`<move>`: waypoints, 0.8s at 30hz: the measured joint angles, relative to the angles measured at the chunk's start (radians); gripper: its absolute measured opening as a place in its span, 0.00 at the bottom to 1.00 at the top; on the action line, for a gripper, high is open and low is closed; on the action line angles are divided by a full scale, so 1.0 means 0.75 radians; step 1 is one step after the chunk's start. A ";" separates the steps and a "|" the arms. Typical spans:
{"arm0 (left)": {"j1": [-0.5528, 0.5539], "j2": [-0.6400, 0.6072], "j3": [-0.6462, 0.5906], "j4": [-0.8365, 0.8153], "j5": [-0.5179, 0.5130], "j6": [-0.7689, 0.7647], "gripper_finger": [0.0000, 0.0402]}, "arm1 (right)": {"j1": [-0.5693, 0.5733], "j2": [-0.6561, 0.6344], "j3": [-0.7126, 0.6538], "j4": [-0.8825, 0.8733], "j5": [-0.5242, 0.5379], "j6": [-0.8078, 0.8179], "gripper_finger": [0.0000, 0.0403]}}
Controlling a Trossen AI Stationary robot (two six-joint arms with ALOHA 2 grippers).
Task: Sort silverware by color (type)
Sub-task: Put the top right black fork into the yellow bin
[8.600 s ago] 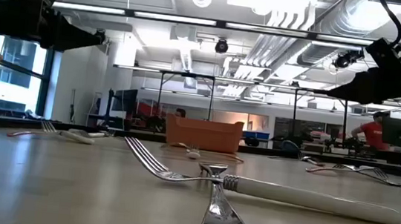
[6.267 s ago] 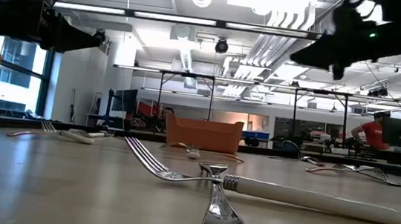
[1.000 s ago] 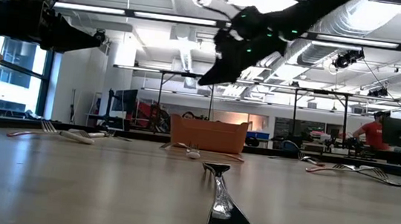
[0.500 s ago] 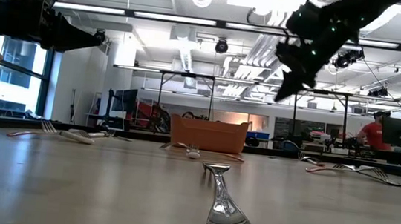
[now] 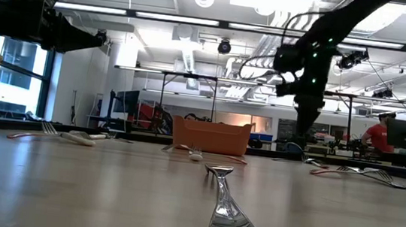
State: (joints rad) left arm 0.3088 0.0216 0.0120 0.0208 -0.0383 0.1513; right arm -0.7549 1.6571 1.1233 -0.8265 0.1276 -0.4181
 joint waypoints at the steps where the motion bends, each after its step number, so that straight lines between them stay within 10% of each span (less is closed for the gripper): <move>1: 0.000 0.000 0.000 -0.001 0.000 0.000 0.00 | -0.008 0.037 0.023 -0.018 0.021 -0.036 0.35; 24: 0.001 0.001 0.000 -0.003 -0.001 0.035 0.00 | -0.038 0.460 0.442 -0.359 0.031 -0.069 0.34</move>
State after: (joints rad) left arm 0.3092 0.0219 0.0120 0.0189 -0.0387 0.1772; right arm -0.7835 2.0020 1.4551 -1.0954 0.1510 -0.4701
